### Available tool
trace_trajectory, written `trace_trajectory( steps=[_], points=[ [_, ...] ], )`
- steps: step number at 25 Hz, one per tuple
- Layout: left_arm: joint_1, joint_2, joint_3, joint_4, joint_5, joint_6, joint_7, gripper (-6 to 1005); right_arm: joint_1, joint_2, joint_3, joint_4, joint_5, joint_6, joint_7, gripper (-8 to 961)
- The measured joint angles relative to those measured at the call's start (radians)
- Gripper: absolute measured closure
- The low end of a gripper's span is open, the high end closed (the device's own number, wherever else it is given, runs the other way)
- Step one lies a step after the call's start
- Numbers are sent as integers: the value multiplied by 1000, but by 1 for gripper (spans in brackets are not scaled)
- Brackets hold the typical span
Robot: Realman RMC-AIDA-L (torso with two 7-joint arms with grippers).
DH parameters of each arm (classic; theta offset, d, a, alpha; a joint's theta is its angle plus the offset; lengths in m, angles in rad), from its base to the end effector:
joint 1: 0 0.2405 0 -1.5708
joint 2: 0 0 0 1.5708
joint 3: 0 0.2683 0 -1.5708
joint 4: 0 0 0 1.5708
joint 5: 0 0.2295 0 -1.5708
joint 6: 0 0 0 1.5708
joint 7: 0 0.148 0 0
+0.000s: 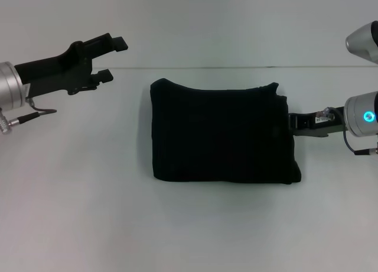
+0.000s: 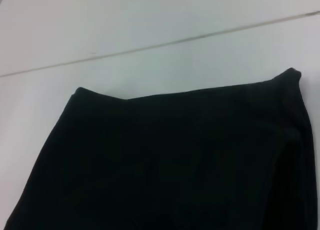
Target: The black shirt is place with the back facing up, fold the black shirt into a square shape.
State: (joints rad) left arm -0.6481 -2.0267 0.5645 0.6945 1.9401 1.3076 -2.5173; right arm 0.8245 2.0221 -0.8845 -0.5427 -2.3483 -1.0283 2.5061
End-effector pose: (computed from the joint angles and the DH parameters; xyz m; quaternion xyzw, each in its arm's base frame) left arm -0.2666 0.4316 0.0532 -0.6551 -0.6470 -0.3696 0.1247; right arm 0.2582 0.4568 -0.0270 -0.7819 0.5795 0.0772 0.2165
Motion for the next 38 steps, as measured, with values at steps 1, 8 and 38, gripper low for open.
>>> trace_trajectory(
  steps=[1, 8, 38],
  points=[
    [0, 0, 0, 0, 0, 0, 0, 57, 1, 1, 0, 1, 0, 1, -2, 865],
    [5, -2, 0, -1, -6, -1, 1, 58, 2, 2, 9, -6, 12, 24, -12, 740],
    [0, -4, 0, -1, -9, -7, 3, 63, 65, 42, 2, 71, 20, 334, -87, 742]
  ],
)
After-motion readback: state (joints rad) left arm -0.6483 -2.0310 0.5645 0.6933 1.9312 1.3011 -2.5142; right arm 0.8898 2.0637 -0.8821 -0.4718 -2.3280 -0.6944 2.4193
